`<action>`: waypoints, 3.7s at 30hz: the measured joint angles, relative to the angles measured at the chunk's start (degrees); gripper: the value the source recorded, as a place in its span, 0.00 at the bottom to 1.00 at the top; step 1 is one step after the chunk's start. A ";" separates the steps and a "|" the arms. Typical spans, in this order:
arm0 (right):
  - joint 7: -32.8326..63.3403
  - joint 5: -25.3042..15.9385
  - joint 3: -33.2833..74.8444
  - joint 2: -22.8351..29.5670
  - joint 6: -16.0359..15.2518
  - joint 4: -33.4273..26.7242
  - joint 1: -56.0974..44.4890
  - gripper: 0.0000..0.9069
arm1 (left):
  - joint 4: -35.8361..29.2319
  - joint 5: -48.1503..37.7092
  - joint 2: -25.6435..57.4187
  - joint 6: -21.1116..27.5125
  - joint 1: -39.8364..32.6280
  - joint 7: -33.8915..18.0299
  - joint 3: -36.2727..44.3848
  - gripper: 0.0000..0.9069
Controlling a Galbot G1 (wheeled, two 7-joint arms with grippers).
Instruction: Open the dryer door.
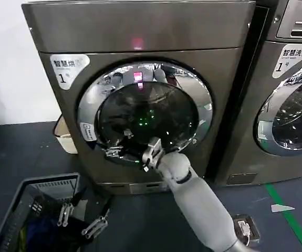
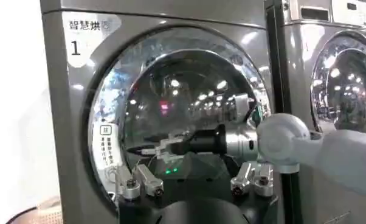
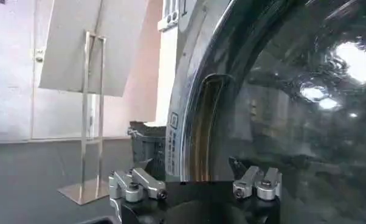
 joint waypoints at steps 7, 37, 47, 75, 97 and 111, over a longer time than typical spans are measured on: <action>1.11 -0.09 -0.79 1.40 -0.29 -1.14 0.22 1.00 | -0.14 0.03 -0.07 0.04 0.00 -0.03 -0.03 1.00; 2.02 2.32 -4.14 5.71 -0.88 -7.27 4.79 1.00 | 0.00 0.32 -0.53 -0.14 -0.34 0.11 0.17 1.00; -2.46 5.85 -3.52 4.45 -0.28 -6.28 5.01 1.00 | 0.53 1.25 0.14 1.02 -1.55 -0.49 -1.07 1.00; -19.77 9.47 -1.71 1.40 -0.04 -4.16 3.39 1.00 | 4.96 -15.24 5.23 15.62 -9.43 9.23 -23.32 1.00; -31.21 10.38 -0.49 -3.27 3.48 -0.10 0.66 1.00 | 16.42 -25.85 13.28 18.27 -16.45 15.36 -40.26 1.00; -38.25 10.72 1.07 -7.01 3.60 3.68 -1.84 1.00 | 21.52 -32.30 22.09 15.66 -23.98 10.36 -30.76 1.00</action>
